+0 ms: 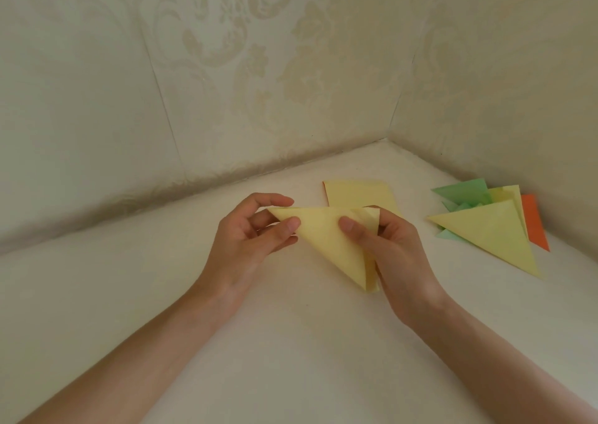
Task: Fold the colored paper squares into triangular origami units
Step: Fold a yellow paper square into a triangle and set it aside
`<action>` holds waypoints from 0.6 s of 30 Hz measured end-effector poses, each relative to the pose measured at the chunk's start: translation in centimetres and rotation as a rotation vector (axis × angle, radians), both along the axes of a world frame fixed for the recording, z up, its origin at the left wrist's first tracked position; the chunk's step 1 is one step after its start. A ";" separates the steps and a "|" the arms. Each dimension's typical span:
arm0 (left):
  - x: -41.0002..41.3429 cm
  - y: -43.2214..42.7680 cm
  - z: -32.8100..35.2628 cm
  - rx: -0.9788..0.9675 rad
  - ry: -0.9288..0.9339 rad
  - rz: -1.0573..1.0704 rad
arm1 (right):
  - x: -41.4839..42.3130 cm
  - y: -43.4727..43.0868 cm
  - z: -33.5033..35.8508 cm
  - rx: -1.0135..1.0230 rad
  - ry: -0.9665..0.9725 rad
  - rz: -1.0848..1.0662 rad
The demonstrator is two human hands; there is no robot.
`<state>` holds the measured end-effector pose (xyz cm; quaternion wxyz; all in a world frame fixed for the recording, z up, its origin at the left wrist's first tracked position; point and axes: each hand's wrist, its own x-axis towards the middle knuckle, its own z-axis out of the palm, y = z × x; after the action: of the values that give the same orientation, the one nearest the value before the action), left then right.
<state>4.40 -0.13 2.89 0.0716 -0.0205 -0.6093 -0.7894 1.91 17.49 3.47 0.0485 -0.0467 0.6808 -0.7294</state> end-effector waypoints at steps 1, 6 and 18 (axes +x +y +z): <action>0.0 0.0 0.0 -0.008 0.010 0.007 | 0.0 0.0 0.0 -0.005 0.004 -0.002; 0.0 0.2 0.0 -0.051 0.046 0.048 | 0.1 -0.2 -0.2 -0.029 0.007 -0.015; 0.3 0.3 0.1 -0.060 0.068 0.051 | -0.1 0.1 -0.3 0.003 0.034 -0.074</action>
<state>4.70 0.19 2.98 0.1116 -0.0341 -0.6303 -0.7675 1.80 17.59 3.15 0.0103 -0.0338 0.6840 -0.7287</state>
